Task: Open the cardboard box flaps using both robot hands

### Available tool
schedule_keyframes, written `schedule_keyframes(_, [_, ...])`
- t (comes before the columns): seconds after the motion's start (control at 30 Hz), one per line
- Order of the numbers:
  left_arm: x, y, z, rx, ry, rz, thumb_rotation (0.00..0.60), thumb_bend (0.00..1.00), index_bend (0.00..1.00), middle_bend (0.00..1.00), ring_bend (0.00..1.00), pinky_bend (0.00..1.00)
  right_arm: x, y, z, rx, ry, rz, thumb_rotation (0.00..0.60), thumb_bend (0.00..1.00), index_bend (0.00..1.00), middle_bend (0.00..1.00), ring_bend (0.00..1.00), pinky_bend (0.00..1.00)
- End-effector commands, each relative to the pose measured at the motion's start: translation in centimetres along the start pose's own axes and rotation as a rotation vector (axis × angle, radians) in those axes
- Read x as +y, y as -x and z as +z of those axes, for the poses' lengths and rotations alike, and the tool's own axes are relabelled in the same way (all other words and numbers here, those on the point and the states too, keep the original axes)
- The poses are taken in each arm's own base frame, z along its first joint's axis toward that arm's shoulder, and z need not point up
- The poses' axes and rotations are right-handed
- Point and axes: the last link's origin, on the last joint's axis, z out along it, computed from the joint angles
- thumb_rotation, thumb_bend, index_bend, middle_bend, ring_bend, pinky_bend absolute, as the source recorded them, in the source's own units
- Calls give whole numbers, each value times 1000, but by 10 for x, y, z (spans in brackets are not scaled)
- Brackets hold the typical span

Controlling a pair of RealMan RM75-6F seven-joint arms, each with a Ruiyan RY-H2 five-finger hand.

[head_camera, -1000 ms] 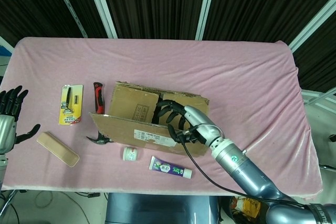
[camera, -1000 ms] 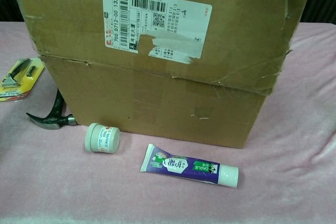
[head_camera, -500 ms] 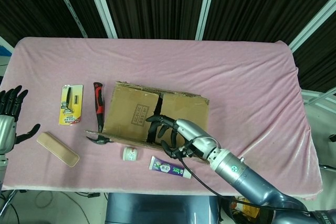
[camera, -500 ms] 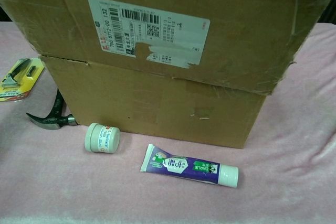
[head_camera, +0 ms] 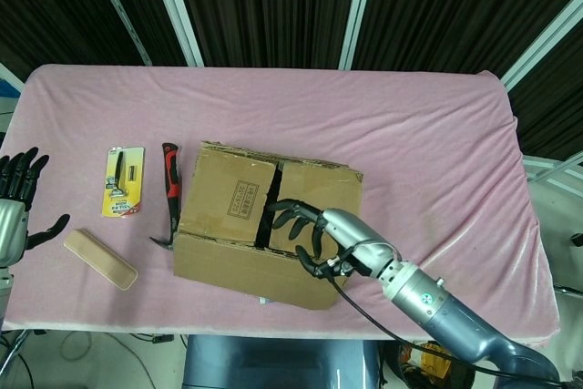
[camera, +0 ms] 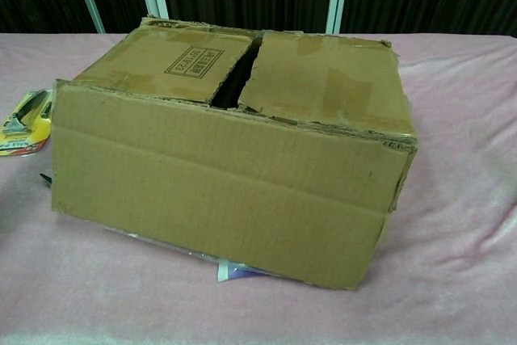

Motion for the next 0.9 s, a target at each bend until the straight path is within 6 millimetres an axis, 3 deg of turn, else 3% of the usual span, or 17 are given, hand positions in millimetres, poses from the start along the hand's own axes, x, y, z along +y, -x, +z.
schedule_keyframes(0.03, [2,-2,2,-4,19,0,600,168,0,0,0,0,21,-12,-24,176,33,-143,600,560,157,290,378,551])
schedule_keyframes(0.2, [7,-6,5,-22,57,14,600,168,0,0,0,0,45,-26,-54,377,134,-309,600,423,134,242,325,370])
schedule_keyframes(0.37, [22,-8,18,-72,131,60,600,168,0,0,0,0,98,-53,-100,614,311,-620,600,291,8,103,75,241])
schedule_keyframes(0.47, [37,-9,27,-106,183,77,600,168,0,0,0,0,125,-61,-127,679,404,-722,600,254,0,19,7,223])
schedule_keyframes(0.6, [62,-11,41,-164,271,96,600,168,0,0,0,0,155,-69,-157,737,513,-807,600,248,0,0,0,215])
schedule_keyframes(0.8, [108,-16,68,-266,422,154,600,184,0,0,0,0,190,-71,-180,774,583,-837,600,247,0,0,0,212])
schedule_keyframes(0.9, [132,-21,83,-316,496,185,600,284,0,0,0,0,202,-72,-183,773,592,-845,600,248,0,0,0,212])
